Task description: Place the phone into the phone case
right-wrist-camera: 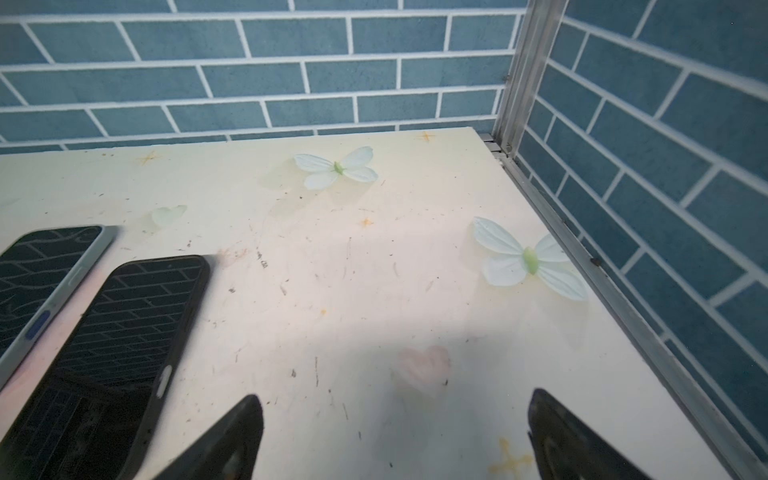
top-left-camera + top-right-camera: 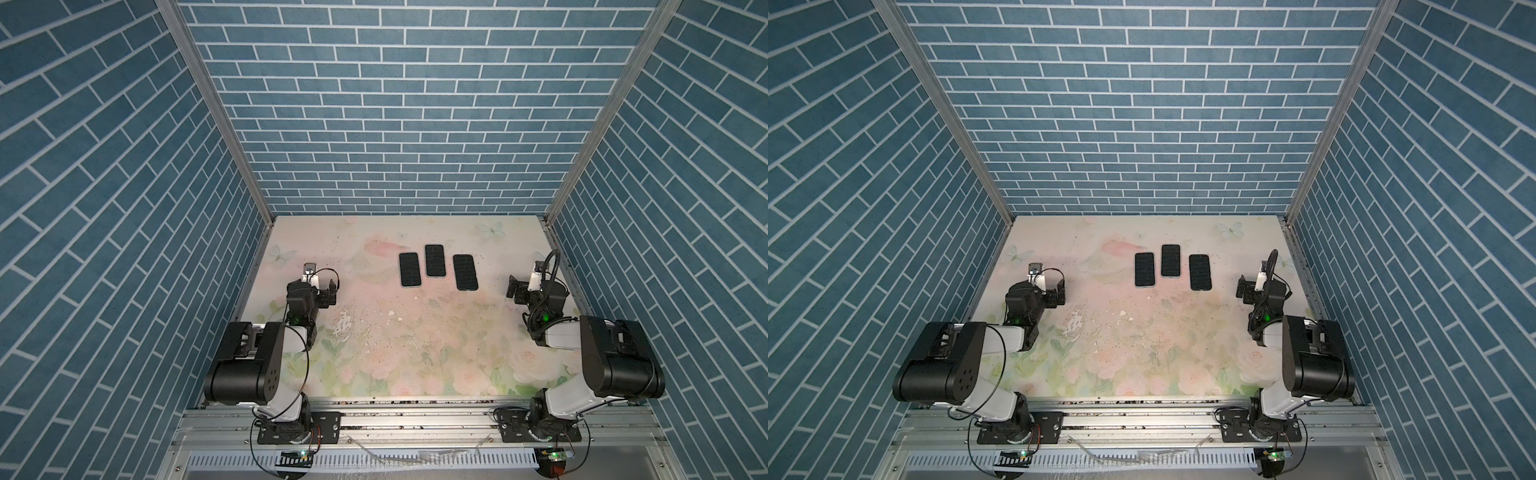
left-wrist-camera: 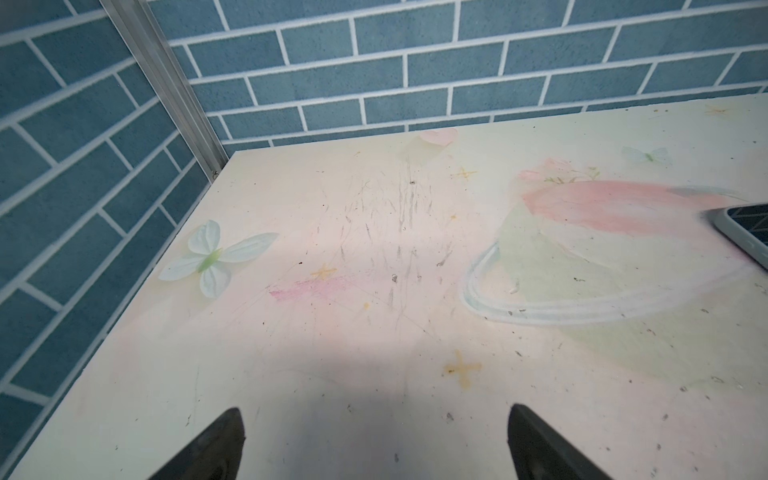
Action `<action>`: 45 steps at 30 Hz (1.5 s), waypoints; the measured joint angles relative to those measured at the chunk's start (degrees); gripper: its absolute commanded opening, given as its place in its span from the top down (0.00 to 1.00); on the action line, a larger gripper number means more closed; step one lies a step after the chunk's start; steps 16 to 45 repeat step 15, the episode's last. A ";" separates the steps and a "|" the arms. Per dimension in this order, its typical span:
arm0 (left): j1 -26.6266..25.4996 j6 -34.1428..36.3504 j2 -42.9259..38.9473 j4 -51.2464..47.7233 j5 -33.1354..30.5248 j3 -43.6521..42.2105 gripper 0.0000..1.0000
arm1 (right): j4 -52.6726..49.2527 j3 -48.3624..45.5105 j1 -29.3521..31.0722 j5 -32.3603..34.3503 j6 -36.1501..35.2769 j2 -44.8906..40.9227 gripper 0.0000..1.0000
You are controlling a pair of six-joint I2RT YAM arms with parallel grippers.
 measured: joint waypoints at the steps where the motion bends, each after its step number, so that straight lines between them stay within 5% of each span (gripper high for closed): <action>1: 0.00 -0.02 0.00 0.00 0.00 0.00 0.00 | -0.28 -0.15 0.02 0.09 0.11 0.00 0.01; 45: -0.44 -0.15 0.00 -0.20 -0.87 0.00 0.00 | -1.16 -1.70 0.63 -2.08 0.11 -0.02 0.01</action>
